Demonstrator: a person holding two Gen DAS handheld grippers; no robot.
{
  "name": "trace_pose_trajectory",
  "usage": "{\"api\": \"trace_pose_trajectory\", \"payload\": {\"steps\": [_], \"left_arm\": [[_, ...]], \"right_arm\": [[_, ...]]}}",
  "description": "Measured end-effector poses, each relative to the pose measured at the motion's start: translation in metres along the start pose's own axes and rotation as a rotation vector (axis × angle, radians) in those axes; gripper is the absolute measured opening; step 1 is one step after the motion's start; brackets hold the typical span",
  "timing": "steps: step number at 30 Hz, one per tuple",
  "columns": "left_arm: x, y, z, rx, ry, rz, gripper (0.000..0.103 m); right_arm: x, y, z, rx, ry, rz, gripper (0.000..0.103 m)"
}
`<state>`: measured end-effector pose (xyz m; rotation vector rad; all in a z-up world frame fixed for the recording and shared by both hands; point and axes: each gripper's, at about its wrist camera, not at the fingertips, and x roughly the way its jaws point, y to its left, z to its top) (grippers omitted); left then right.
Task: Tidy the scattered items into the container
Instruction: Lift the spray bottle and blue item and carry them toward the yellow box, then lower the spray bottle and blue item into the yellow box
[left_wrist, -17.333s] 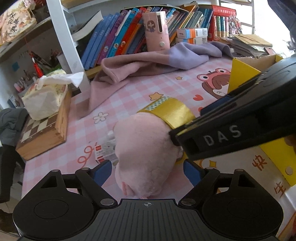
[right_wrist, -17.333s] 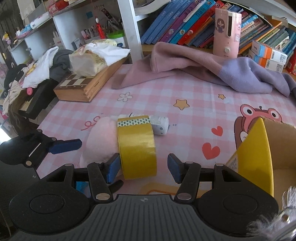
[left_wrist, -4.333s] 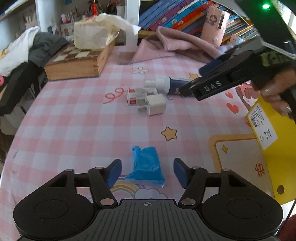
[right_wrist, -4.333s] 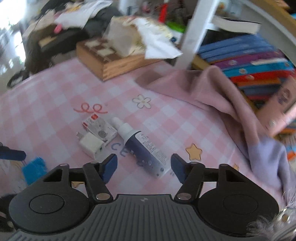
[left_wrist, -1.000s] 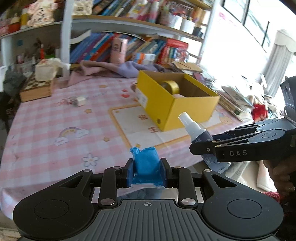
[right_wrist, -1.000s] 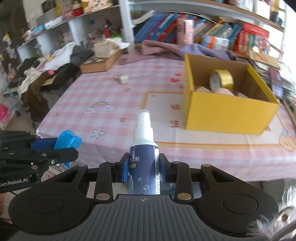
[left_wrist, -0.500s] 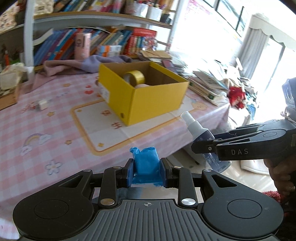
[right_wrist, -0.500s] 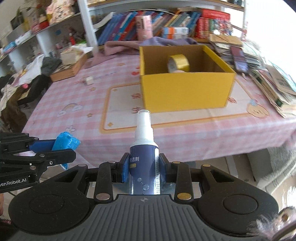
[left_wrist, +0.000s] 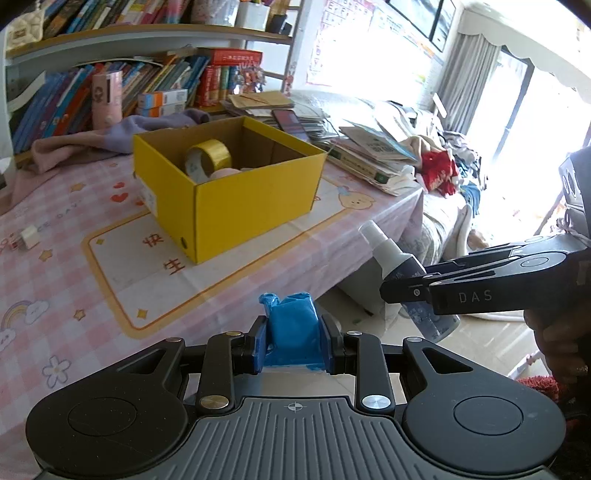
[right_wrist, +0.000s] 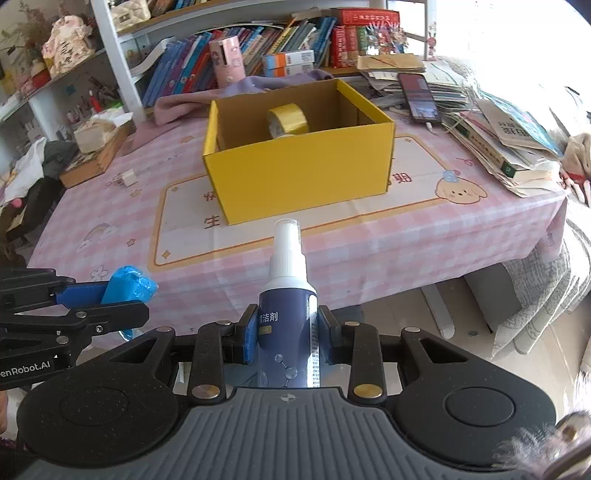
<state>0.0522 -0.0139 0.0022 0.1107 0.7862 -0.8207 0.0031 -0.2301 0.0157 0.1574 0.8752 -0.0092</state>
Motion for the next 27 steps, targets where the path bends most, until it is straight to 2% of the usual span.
{"api": "trace_pose_trajectory", "payload": {"steps": [17,27], "left_arm": [[0.034,-0.002,0.025,0.027,0.017,-0.015,0.027],[0.060,0.000,0.076,0.080,-0.072,0.031,0.027]], "right_arm": [[0.023,-0.029,0.020,0.032,0.017,-0.002,0.030],[0.045,-0.050,0.063,0.015,-0.031,0.020,0.030]]}}
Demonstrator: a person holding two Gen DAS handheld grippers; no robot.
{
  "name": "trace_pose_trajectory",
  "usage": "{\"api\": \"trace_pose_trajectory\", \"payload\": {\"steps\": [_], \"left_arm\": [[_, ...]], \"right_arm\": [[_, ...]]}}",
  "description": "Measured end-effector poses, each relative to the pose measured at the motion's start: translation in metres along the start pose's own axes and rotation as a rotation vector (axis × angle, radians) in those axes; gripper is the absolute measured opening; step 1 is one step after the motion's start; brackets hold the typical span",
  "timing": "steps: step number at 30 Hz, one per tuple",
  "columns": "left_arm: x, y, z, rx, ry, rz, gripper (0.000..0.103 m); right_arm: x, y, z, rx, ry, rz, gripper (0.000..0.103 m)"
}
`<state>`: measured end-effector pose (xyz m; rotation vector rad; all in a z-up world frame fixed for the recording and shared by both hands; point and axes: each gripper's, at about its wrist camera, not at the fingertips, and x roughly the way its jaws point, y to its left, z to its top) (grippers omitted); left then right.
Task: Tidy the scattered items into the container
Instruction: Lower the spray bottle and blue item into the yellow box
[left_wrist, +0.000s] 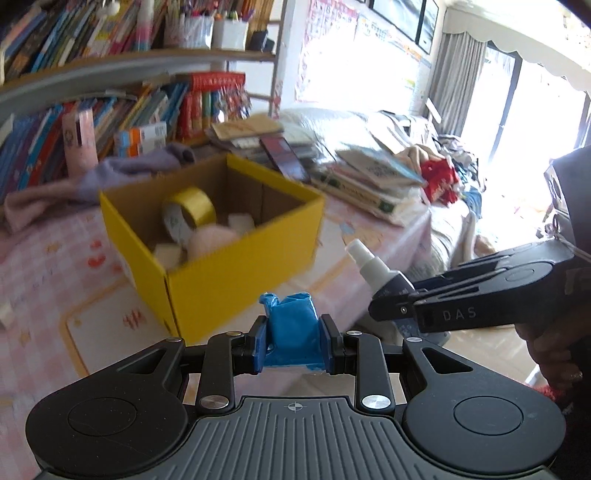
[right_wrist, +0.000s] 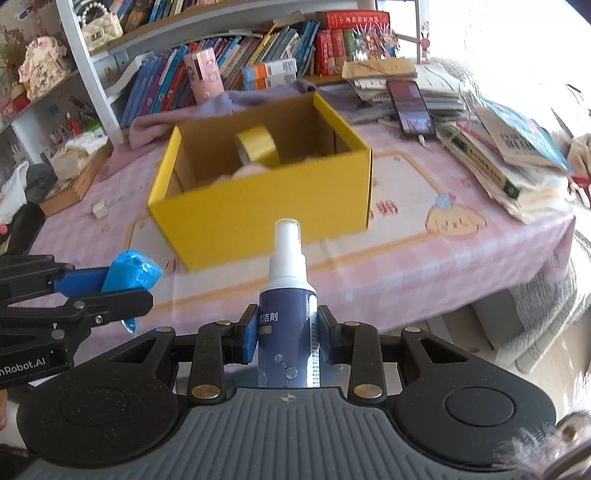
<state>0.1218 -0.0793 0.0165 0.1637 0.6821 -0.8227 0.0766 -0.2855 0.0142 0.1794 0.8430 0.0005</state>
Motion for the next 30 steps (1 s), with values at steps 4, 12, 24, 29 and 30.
{"api": "trace_pose_trajectory", "payload": {"steps": [4,12,24,29,30], "left_arm": [[0.014,0.007,0.028,-0.009,-0.038,0.045,0.027],[0.048,0.015,0.072,-0.068,-0.076,0.159,0.027],[0.118,0.051,0.099,-0.168,0.016,0.345,0.027],[0.146,0.067,0.103,-0.176,0.078,0.375,0.027],[0.151,0.069,0.103,-0.183,0.090,0.378,0.027]], "right_arm": [[0.007,-0.009,0.032,-0.033,-0.045,0.027,0.030],[0.029,-0.030,0.108,-0.129,-0.145,0.114,0.030],[0.124,-0.032,0.161,-0.357,-0.080,0.216,0.030],[0.160,-0.028,0.159,-0.451,-0.002,0.231,0.030],[0.165,-0.027,0.158,-0.468,0.013,0.234,0.030]]}}
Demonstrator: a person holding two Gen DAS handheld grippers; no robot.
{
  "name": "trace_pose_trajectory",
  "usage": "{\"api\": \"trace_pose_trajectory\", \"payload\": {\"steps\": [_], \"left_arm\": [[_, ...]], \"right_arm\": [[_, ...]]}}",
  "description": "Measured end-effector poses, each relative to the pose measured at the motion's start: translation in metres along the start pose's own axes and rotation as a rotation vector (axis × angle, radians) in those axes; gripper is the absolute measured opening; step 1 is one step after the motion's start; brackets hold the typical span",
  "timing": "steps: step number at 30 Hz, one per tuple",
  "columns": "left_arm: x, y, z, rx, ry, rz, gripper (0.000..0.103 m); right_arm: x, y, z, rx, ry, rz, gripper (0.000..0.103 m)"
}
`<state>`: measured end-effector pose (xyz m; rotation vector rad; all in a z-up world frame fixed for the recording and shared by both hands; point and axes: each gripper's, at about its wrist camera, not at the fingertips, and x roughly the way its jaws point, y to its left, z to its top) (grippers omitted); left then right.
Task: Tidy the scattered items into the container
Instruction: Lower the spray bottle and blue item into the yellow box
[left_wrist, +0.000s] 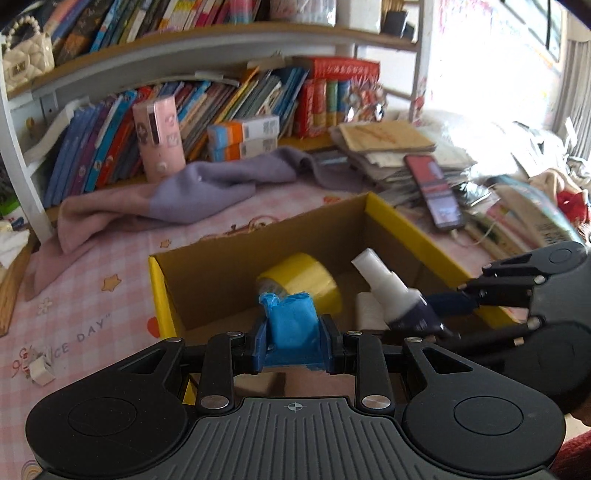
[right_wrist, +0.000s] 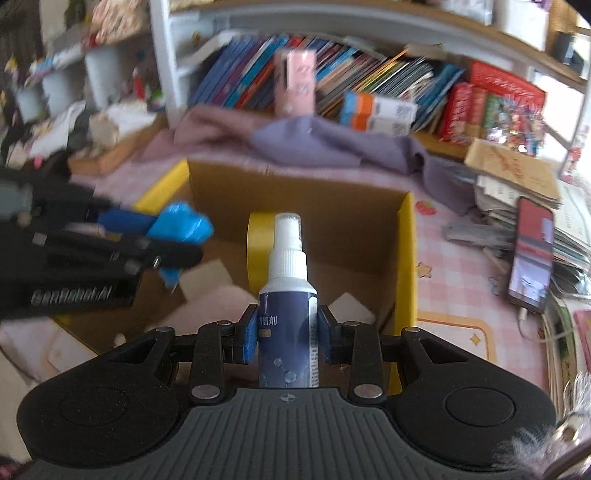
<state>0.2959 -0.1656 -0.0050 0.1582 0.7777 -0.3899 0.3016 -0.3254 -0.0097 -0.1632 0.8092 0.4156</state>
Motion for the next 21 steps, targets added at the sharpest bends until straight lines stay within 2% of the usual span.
{"api": "trace_pose_trajectory", "payload": {"steps": [6,15,17,21], "left_arm": [[0.026,0.000,0.003,-0.005,0.061,0.012,0.027],[0.048,-0.003,0.006,0.009,0.123,0.017,0.029],[0.049,-0.004,0.005,0.011,0.129,0.019,0.031],[0.045,-0.005,0.002,0.021,0.125,0.021,0.050]], "right_arm": [[0.024,0.000,-0.003,-0.064,0.075,0.042,0.030],[0.035,-0.002,-0.001,-0.102,0.102,0.065,0.031],[0.035,-0.002,-0.001,-0.102,0.102,0.065,0.031],[0.035,-0.002,0.000,-0.093,0.091,0.061,0.032]]}}
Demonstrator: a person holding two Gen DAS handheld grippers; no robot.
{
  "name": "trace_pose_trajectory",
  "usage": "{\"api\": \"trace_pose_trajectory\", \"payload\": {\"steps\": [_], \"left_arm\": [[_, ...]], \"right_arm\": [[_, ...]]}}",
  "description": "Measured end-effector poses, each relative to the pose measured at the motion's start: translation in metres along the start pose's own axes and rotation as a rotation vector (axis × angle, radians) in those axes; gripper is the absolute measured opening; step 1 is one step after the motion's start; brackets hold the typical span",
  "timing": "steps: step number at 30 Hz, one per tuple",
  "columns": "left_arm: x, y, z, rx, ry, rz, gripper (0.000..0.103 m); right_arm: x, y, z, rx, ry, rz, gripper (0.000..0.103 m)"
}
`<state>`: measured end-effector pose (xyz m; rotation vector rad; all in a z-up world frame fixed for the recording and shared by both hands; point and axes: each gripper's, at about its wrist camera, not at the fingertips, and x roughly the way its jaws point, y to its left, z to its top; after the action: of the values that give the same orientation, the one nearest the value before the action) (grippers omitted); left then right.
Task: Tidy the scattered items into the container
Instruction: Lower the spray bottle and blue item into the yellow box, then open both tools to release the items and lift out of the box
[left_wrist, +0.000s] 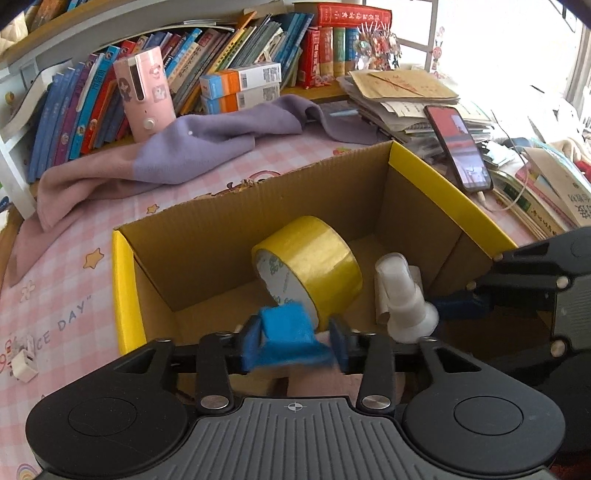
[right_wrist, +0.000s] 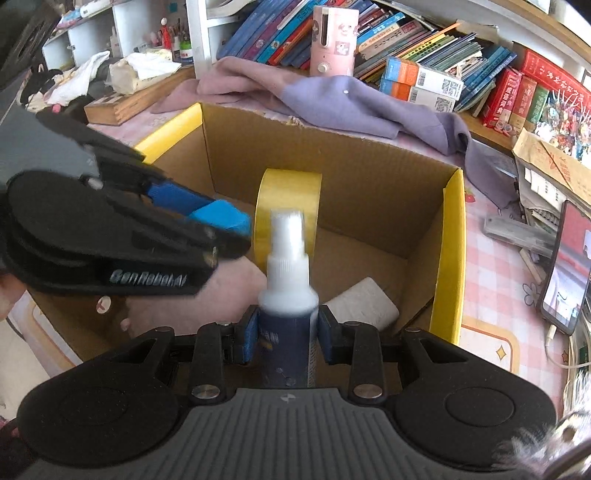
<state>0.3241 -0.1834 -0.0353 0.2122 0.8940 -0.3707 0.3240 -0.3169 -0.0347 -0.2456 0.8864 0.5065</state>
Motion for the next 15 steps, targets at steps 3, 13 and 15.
{"api": "trace_pose_trajectory", "payload": {"steps": [3,13,15], "left_arm": [[-0.010,-0.001,-0.004,0.004,-0.030,0.005,0.061],[-0.073,0.009,-0.024,-0.068,-0.167,0.001,0.081],[-0.088,0.010,-0.030,-0.078,-0.201,0.005,0.084]], "right_arm": [[-0.002,0.000,0.001,0.007,-0.018,-0.011,0.035],[-0.040,0.017,-0.003,0.024,-0.139,-0.061,0.048],[-0.051,0.023,-0.005,0.039,-0.165,-0.073,0.052]]}}
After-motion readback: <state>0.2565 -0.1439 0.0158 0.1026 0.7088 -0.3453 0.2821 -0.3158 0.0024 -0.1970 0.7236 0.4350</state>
